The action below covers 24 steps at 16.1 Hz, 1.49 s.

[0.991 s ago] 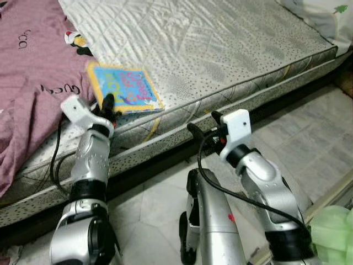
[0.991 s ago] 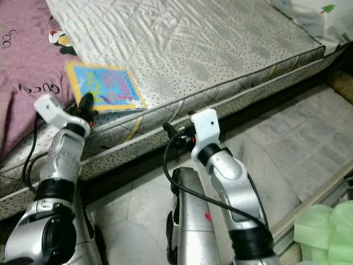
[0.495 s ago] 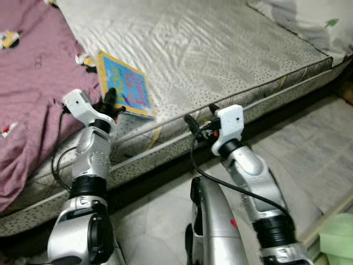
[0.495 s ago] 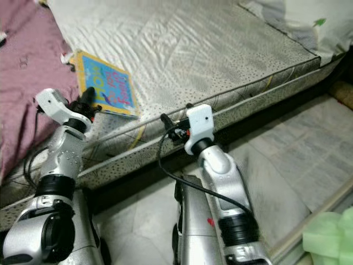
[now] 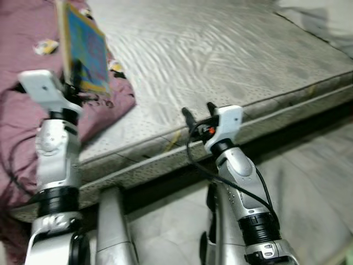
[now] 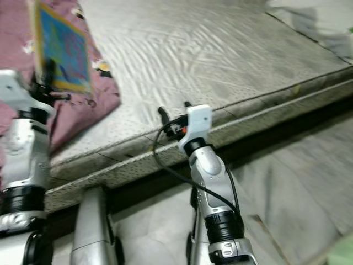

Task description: Clean up the room

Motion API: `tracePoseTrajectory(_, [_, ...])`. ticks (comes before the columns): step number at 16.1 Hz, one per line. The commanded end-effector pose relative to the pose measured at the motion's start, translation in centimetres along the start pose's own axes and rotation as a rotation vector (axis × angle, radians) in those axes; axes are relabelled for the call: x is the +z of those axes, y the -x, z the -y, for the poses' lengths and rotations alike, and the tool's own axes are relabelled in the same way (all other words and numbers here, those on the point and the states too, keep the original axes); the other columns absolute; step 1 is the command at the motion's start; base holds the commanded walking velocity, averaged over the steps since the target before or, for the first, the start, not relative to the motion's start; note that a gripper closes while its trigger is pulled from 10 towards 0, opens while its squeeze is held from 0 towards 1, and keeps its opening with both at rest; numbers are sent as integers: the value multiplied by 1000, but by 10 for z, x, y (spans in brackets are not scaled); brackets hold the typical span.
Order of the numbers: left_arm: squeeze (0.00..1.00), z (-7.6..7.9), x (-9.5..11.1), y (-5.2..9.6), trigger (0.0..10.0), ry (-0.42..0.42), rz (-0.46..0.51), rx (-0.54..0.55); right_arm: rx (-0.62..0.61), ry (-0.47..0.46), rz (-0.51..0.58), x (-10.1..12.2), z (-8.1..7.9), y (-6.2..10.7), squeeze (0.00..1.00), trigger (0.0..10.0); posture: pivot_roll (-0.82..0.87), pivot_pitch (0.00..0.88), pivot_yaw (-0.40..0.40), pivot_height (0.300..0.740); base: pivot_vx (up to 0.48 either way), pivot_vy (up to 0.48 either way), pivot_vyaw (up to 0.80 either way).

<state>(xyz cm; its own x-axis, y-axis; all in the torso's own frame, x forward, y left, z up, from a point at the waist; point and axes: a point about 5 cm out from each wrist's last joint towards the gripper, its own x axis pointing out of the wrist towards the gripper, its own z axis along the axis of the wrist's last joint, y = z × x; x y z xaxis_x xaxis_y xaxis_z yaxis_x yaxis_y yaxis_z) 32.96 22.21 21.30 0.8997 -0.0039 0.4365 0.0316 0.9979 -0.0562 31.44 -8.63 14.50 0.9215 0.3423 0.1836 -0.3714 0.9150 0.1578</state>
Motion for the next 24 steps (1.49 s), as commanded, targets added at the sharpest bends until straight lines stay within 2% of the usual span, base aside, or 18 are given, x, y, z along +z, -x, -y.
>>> tracePoseTrajectory(1, [0, 8, 9, -2, 0, -34, 22, -48, -28, -31, 6, -1, 3, 1, 0, 10000, 68, 0, 59, 489, 0, 0, 0])
tracePoseTrajectory(3, [0, 19, 13, 7, 0, -60, 20, -100, -44, -50, 20, 1, 4, 2, 0, 10000, 64, 0, 52, 514, 0, 0, 0])
tracePoseTrajectory(5, [0, 32, 14, 23, 0, -168, 27, -189, -52, -57, 17, 2, 7, 3, 0, 10000, 72, 0, 41, 534, 0, 0, 0])
tracePoseTrajectory(7, [0, 29, 9, 42, 0, -185, -13, -144, -60, -49, 3, 0, 9, 5, 0, 10000, 78, 0, 33, 559, 0, 0, 0])
tracePoseTrajectory(8, [0, 29, 8, 46, 0, -191, -19, -143, -62, -47, 2, -1, 10, 6, 0, 10000, 79, 0, 32, 564, 0, 0, 0])
tracePoseTrajectory(9, [0, 33, 9, 58, 0, -227, -25, -141, -70, -44, -4, -2, 11, 6, 0, 10000, 86, 0, 20, 579, 0, 0, 0])
tracePoseTrajectory(11, [0, 35, 9, 62, 0, -255, -32, -125, -71, -46, -7, -2, 11, 6, 0, 10000, 87, 2, 11, 594, 0, 0, 0])
tracePoseTrajectory(12, [0, 39, 10, 65, 0, -321, -23, -140, -67, -45, -10, -2, 10, 6, 0, 10000, 86, 2, 5, 604, 0, 0, 0])
tracePoseTrajectory(13, [0, 46, 11, 64, 353, -409, 3, -211, -65, -23, -21, -3, 11, 5, 0, 10000, 88, 0, -12, 619, 0, 0, 0])
tracePoseTrajectory(14, [0, 48, 11, 63, 2078, -454, 3, -248, -63, -4, -28, -5, 11, 6, 0, 10000, 88, 0, -13, 629, 0, 0, 0])
tracePoseTrajectory(15, [0, 44, 8, 61, 10000, -445, -14, -212, -54, 3, -25, -4, 11, 5, 0, 10000, 87, 0, -13, 638, 0, 0, 0])
tracePoseTrajectory(16, [0, 39, 5, 60, 10000, -479, -26, -141, -53, 6, -19, -3, 12, 4, 0, 10000, 83, 0, -11, 653, 0, 0, 0])
tracePoseTrajectory(18, [0, 41, -6, 66, 10000, -446, -78, -73, -65, 5, -11, 0, 14, 4, 0, 10000, 67, 0, -3, 682, 0, 0, 0])
tracePoseTrajectory(19, [0, 42, -8, 67, 10000, -434, -92, -64, -65, 6, -9, 1, 14, 3, 0, 10000, 64, 0, -3, 692, 0, 0, 0])
tracePoseTrajectory(21, [0, 44, -19, 72, 10000, -325, -168, -95, -60, 13, -6, 2, 13, 2, 0, 10000, 58, 0, -4, 717, 0, 0, 0])
tracePoseTrajectory(24, [0, 36, -23, 73, 10000, -316, -173, -20, -72, 31, -1, 5, 17, 0, 0, 10000, 56, 0, -4, 740, 0, 0, 0])
